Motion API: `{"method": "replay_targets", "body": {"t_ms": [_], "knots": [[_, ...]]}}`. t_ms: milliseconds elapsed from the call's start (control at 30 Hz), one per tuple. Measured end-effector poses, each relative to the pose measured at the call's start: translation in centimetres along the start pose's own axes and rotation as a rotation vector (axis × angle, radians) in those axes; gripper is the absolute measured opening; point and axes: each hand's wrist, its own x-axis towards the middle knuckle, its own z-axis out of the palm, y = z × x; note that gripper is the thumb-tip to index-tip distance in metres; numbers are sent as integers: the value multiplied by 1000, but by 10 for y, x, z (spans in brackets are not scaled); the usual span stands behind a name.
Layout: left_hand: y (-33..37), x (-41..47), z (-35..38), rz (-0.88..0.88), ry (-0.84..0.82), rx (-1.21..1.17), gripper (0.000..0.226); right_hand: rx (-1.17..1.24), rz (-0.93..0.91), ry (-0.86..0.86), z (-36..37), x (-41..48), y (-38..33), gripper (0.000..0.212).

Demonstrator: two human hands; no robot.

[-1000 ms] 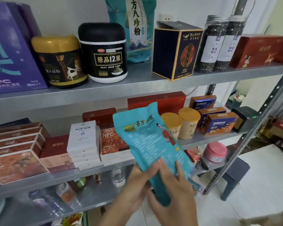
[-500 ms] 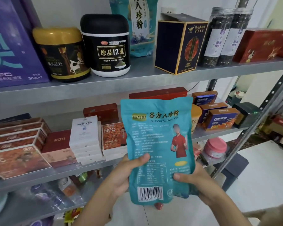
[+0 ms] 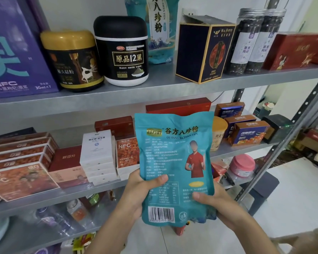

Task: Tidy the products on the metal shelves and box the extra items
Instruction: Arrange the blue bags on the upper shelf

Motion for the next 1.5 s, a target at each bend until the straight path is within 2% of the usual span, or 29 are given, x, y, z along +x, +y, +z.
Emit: {"method": "replay_targets", "body": {"t_ms": [67, 233, 333, 400, 467, 500, 533, 600, 700, 767, 800, 833, 867, 900, 933, 967, 1033, 1067, 1133, 1200, 1267, 1333, 1400, 1500], "knots": [[1, -1, 1, 0, 2, 12, 50, -2, 12, 6, 0, 1, -4, 87], [4, -2, 5, 6, -46, 42, 56, 22, -13, 180, 6, 5, -3, 98], [10, -3, 12, 19, -50, 77, 69, 89, -83, 246, 8, 2, -3, 84], [11, -2, 22, 125, 69, 292, 78, 118, -134, 300, 10, 0, -7, 64], [11, -5, 32, 347, 296, 616, 77, 80, -189, 403, 14, -2, -11, 52], [12, -7, 38, 459, 350, 699, 71, 33, -221, 472, 18, -3, -14, 49], [12, -10, 43, 524, 319, 724, 64, -28, -264, 544, 21, -2, -16, 43], [10, -14, 55, 531, 120, 713, 64, -194, -367, 680, 27, -2, -16, 33], [12, -19, 79, 428, -79, 552, 95, -663, -492, 842, 40, -4, -16, 32], [16, -19, 95, 393, -131, 475, 103, -1014, -593, 946, 48, -3, -15, 35], [17, -18, 101, 385, -128, 430, 103, -1130, -687, 1006, 51, -3, -14, 30], [18, -17, 106, 386, -101, 386, 97, -1200, -793, 1059, 56, -3, -13, 16], [19, -15, 109, 394, -60, 346, 89, -1215, -867, 1077, 62, -6, -16, 12], [19, -13, 110, 410, -19, 330, 78, -1212, -909, 1062, 64, -7, -16, 21], [20, -13, 110, 433, 11, 342, 66, -1206, -877, 1016, 68, -9, -17, 26], [22, -12, 108, 465, 20, 354, 54, -1210, -825, 953, 69, -10, -16, 41], [30, -8, 100, 530, 13, 359, 43, -1244, -680, 773, 71, -17, -14, 84], [36, -7, 95, 536, -1, 340, 41, -1243, -663, 693, 69, -22, -16, 90], [50, -7, 82, 548, -77, 375, 36, -1187, -731, 588, 58, -30, -23, 83], [64, -9, 68, 561, -177, 468, 32, -1194, -824, 562, 38, -33, -38, 78], [78, -15, 59, 497, -263, 524, 28, -1275, -881, 587, 23, -32, -61, 98], [88, -17, 55, 453, -336, 624, 27, -1480, -940, 516, 16, -30, -90, 118], [96, -21, 55, 415, -393, 700, 29, -1674, -882, 338, 14, -30, -119, 136], [108, -24, 55, 434, -434, 767, 24, -1782, -686, 174, 17, -33, -154, 144]]}}
